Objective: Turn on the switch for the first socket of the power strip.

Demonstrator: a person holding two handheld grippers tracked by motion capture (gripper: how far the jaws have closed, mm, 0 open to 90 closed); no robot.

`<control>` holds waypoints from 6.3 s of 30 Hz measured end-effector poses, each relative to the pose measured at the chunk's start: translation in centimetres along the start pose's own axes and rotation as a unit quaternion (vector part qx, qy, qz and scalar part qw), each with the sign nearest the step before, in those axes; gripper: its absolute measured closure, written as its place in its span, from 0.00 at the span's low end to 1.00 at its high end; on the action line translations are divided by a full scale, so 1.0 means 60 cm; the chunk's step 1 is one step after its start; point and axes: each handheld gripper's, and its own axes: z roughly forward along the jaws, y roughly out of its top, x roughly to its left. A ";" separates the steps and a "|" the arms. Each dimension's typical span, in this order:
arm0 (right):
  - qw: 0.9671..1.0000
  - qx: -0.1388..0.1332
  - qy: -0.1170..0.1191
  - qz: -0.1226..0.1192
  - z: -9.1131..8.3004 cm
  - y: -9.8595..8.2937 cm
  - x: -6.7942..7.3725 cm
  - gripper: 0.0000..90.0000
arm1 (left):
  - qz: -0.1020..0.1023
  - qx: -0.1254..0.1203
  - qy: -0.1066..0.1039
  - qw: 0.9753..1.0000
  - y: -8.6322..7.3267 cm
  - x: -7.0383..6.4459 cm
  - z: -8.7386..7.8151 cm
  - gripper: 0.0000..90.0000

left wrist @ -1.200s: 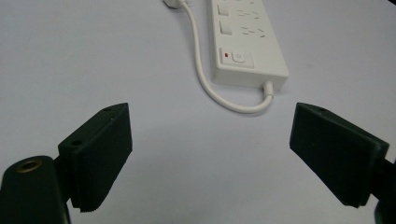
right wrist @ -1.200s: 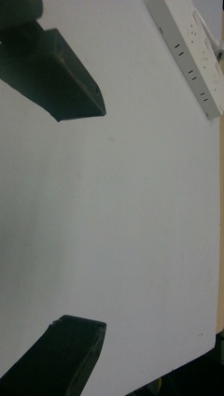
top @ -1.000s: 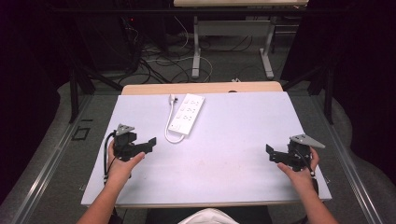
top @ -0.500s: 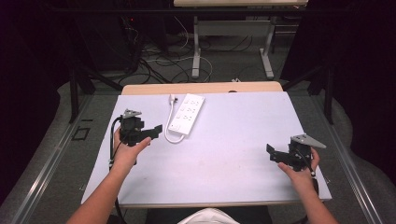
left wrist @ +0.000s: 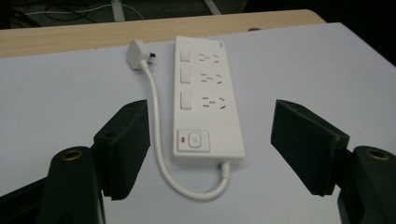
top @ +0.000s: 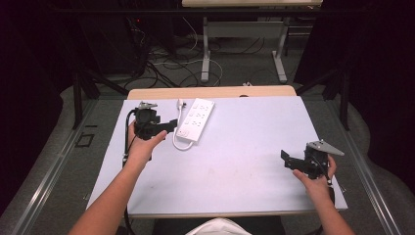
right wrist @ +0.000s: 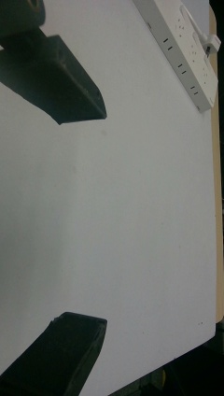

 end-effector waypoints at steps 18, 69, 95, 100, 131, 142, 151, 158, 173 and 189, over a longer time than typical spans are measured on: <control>1.000 -0.002 -0.002 0.009 0.000 0.000 -0.002 0.02 | -0.020 -0.008 0.010 1.000 0.057 0.010 0.032 0.44; 1.000 0.000 -0.005 0.009 0.006 -0.004 -0.007 0.06 | -0.035 0.119 0.053 0.991 0.054 0.020 0.178 0.86; 1.000 0.005 0.002 0.014 0.008 -0.005 -0.010 0.07 | -0.058 0.186 0.050 0.980 0.033 0.025 0.215 1.00; 1.000 0.006 0.001 0.016 0.010 -0.005 -0.008 0.07 | -0.058 0.189 0.051 0.979 0.030 0.031 0.220 1.00; 1.000 0.007 0.000 0.018 0.017 -0.009 -0.008 0.07 | -0.088 0.173 0.026 0.981 0.026 0.053 0.256 1.00; 1.000 0.010 0.004 0.018 0.016 -0.009 -0.008 0.07 | -0.082 0.168 0.033 0.982 0.025 0.047 0.259 1.00; 1.000 0.011 0.004 0.018 0.016 -0.009 -0.008 0.07 | -0.072 0.173 0.035 0.982 0.026 0.045 0.259 1.00; 1.000 0.013 0.002 0.017 0.015 -0.008 -0.008 0.07 | -0.072 0.174 0.042 0.981 0.022 0.041 0.261 1.00; 1.000 0.013 0.006 0.013 0.017 -0.009 -0.008 0.07 | -0.064 0.173 0.047 0.982 0.022 0.038 0.261 1.00; 1.000 0.012 0.009 0.011 0.018 -0.008 -0.009 0.08 | -0.062 0.166 0.049 0.983 0.019 0.036 0.261 0.98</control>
